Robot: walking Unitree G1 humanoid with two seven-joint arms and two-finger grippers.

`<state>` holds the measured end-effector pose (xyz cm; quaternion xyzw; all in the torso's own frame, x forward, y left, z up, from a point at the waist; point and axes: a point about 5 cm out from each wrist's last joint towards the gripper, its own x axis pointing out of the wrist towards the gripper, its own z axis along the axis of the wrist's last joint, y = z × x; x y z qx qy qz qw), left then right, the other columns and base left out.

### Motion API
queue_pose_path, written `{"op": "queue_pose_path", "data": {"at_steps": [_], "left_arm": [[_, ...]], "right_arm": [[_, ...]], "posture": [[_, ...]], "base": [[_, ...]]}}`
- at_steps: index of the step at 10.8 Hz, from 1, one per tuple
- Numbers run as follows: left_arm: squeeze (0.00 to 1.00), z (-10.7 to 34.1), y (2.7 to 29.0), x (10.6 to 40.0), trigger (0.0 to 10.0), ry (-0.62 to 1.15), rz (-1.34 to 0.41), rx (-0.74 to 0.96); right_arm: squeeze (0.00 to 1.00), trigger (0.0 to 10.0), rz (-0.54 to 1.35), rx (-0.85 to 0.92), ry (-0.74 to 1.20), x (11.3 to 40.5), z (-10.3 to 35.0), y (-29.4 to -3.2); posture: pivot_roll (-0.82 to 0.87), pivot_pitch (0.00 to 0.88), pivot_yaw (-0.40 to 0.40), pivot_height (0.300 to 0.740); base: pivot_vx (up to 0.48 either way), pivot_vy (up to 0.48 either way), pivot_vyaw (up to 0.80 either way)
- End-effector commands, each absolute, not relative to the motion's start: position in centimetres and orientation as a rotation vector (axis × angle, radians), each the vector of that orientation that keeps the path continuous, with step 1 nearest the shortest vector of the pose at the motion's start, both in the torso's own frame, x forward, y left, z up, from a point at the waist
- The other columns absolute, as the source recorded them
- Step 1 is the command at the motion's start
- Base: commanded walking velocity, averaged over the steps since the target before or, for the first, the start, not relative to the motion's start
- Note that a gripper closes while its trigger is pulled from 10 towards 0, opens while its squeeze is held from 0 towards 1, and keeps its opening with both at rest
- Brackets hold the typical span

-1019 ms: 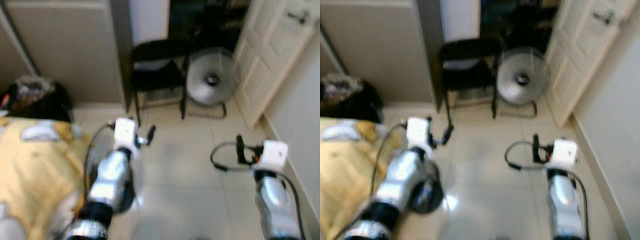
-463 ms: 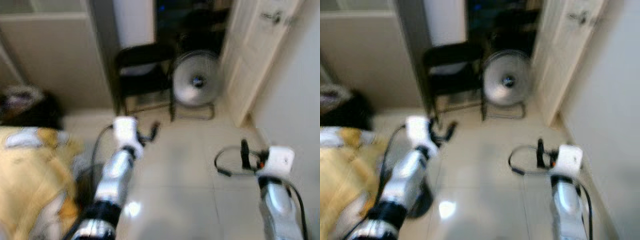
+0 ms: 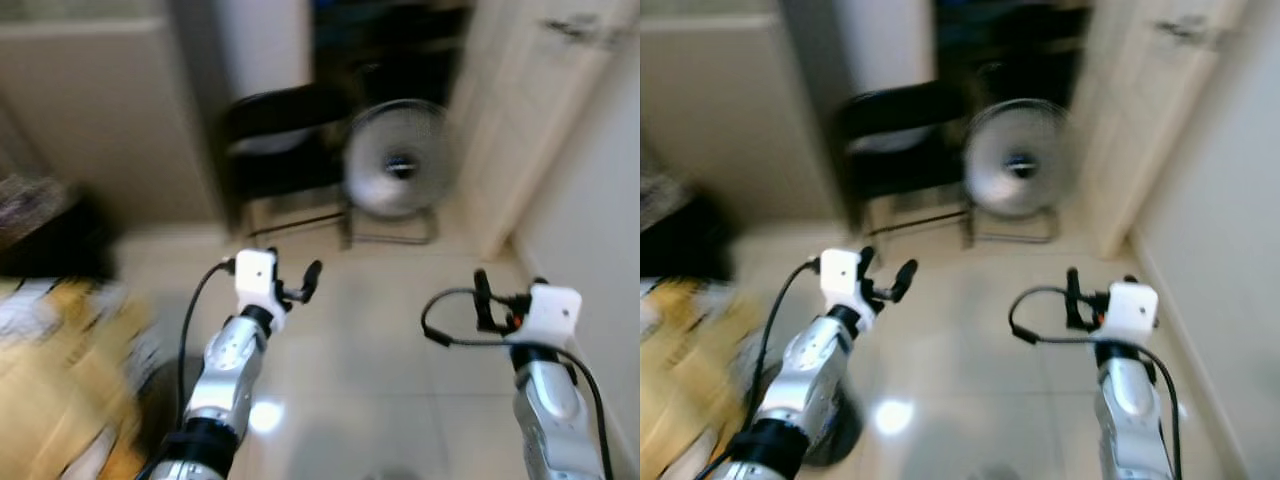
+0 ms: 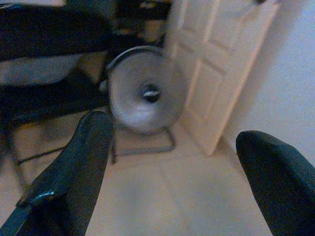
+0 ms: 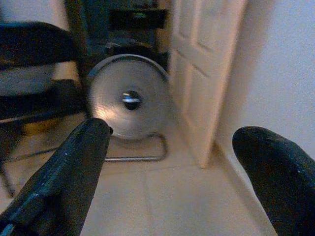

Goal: Clean up the room

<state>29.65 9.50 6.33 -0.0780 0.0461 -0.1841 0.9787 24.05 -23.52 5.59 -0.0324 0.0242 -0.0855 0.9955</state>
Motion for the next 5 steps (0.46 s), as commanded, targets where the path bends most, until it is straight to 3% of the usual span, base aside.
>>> {"op": "queue_pose_path", "data": {"at_steps": [1, 5], "left_arm": [[0.00, 6.50, 9.10, 29.57, 10.0, 0.086, -0.391, -0.147], [0.00, 6.62, 9.69, 29.82, 10.0, 0.082, -0.371, -0.137]], "right_arm": [[0.04, 10.0, -0.185, -0.076, 0.039, 24.24, 5.99, -24.08], [0.04, 10.0, -0.172, -0.074, 0.044, 24.96, 5.88, -23.88]], "posture": [[-0.22, 0.000, 0.017, 0.736], [-0.20, 0.000, 0.012, 0.736]], "base": [[0.480, 0.000, 0.00], [0.476, 0.000, 0.00]]}}
